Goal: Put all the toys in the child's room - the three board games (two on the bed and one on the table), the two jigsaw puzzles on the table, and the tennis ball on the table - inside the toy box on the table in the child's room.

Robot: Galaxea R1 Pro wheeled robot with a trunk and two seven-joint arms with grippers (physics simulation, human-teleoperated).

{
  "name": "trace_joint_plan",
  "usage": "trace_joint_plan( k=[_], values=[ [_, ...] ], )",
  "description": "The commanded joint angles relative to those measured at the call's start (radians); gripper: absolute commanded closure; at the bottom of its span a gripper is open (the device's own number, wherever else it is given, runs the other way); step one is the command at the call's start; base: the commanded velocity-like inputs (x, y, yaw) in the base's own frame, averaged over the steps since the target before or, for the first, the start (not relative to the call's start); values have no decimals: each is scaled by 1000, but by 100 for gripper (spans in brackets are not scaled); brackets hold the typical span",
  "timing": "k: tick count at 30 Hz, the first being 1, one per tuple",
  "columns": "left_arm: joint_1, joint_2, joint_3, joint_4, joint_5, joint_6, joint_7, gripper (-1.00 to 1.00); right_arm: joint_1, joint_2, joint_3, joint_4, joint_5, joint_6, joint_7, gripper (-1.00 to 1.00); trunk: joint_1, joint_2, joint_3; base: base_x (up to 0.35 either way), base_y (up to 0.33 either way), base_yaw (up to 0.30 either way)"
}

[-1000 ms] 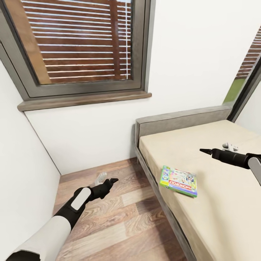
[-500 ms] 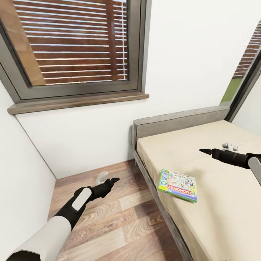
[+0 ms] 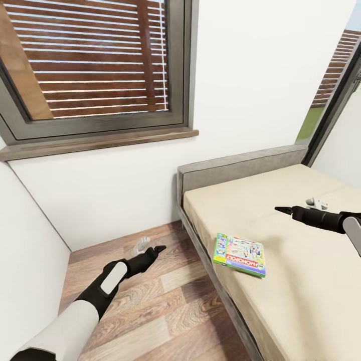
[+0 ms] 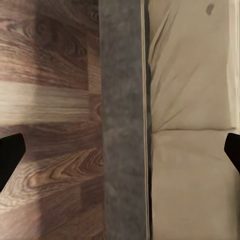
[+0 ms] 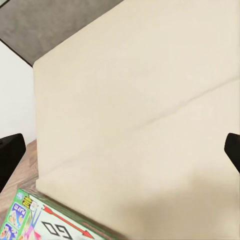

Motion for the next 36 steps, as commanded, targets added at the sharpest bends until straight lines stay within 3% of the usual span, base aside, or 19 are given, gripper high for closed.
trace_joint_plan(
  k=[1,11,19,36],
  values=[
    [1,0,-1,6,-4,-11,-17,-100,-1,1,-2,-1,2,6,4,-100,0,0,-1,2,0,-27],
    [6,2,0,85,-30,-93,-127,-100,0,2,-1,-2,2,10,4,-100,0,0,-1,1,0,-13],
    [6,4,-1,120,-42,-133,-267,-100,2,6,-1,-3,2,11,5,-100,0,0,-1,0,0,-3],
    [7,3,-1,129,-42,-147,-373,-100,4,9,-1,-15,2,12,5,-100,0,0,-1,0,0,0]
  ],
)
